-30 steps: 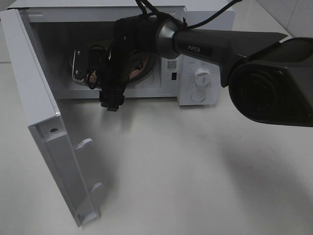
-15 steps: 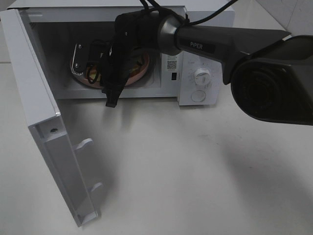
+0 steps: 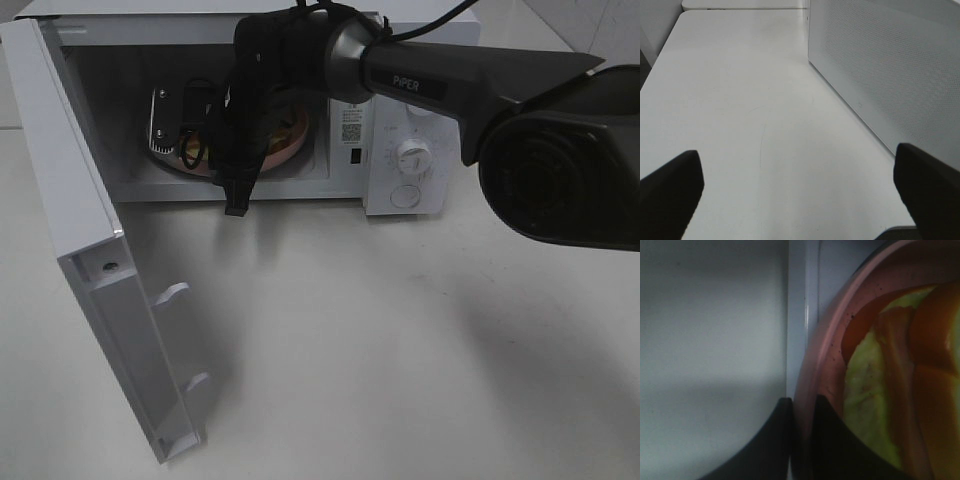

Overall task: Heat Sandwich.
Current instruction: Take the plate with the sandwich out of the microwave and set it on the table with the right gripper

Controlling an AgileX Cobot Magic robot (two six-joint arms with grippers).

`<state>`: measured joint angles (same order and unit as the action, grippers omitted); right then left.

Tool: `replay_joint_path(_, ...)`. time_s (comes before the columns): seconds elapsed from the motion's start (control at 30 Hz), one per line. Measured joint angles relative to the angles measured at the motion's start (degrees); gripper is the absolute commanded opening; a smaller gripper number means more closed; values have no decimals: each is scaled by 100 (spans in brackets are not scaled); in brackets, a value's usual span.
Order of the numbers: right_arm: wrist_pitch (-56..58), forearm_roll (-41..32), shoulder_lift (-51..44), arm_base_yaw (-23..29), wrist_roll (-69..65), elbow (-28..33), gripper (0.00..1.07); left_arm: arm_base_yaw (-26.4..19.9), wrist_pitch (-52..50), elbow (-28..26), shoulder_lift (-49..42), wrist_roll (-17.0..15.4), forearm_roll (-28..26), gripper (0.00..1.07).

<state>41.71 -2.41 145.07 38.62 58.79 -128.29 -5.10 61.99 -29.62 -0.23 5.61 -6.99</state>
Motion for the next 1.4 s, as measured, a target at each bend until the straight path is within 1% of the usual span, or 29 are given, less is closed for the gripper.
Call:
replay_joint_path(0.13, 212, -11, -97, 0, 103, 29, 0, 0, 0, 0, 0, 0, 0, 98)
replay_joint_path(0.27, 286, -23, -304, 0, 344, 269, 0, 0, 0, 0, 0, 0, 0, 98)
replay_joint_path(0.37, 269, -34, -533, -6, 733, 705, 0, 0, 0, 0, 0, 0, 0, 98)
replay_joint_path(0.43, 229, -34, -584, -6, 791, 802, 0, 0, 0, 0, 0, 0, 0, 98)
replay_joint_path(0.47, 92, -40, -728, -6, 837, 1037, 0, 0, 0, 0, 0, 0, 0, 98)
replay_joint_path(0.53, 57, -40, -796, -6, 842, 1129, 0, 0, 0, 0, 0, 0, 0, 98)
replay_joint_path(0.63, -34, -40, -1003, -6, 877, 1461, 0, 0, 0, 0, 0, 0, 0, 98)
replay_joint_path(0.7, -57, -40, -1049, -6, 894, 1524, 0, 0, 0, 0, 0, 0, 0, 98)
replay_joint_path(0.8, -246, -46, -1261, -6, 1008, 1874, 0, 0, 0, 0, 0, 0, 0, 98)
replay_joint_path(0.87, -304, -52, -1306, -6, 1049, 1954, 0, 0, 0, 0, 0, 0, 0, 98)
replay_joint_path(0.9, -390, -57, -1381, -6, 1157, 2143, 0, 0, 0, 0, 0, 0, 0, 98)
replay_joint_path(0.97, -527, -86, -1444, -17, 1278, 2320, 0, 0, 0, 0, 0, 0, 0, 98)
replay_joint_path(1.0, -527, -86, -1444, -17, 1278, 2320, 0, 0, 0, 0, 0, 0, 0, 98)
replay_joint_path(1.1, -773, -178, -1684, -40, 1576, 2739, 0, 0, 0, 0, 0, 0, 0, 98)
replay_joint_path(1.13, -773, -178, -1684, -40, 1576, 2739, 0, 0, 0, 0, 0, 0, 0, 98)
replay_joint_path(1.17, -842, -212, -1759, -57, 1673, 2871, 0, 0, 0, 0, 0, 0, 0, 98)
replay_joint_path(1.2, -1026, -281, -1891, -74, 1908, 3140, 0, 0, 0, 0, 0, 0, 0, 98)
replay_joint_path(1.27, -1197, -361, -2023, -80, 2131, 3386, 0, 0, 0, 0, 0, 0, 0, 98)
replay_joint_path(1.3, -1197, -361, -2023, -80, 2131, 3386, 0, 0, 0, 0, 0, 0, 0, 98)
replay_joint_path(1.33, -1346, -441, -2172, -86, 2384, 3633, 0, 0, 0, 0, 0, 0, 0, 98)
replay_joint_path(1.4, -1473, -533, -2309, -92, 2653, 3885, 0, 0, 0, 0, 0, 0, 0, 98)
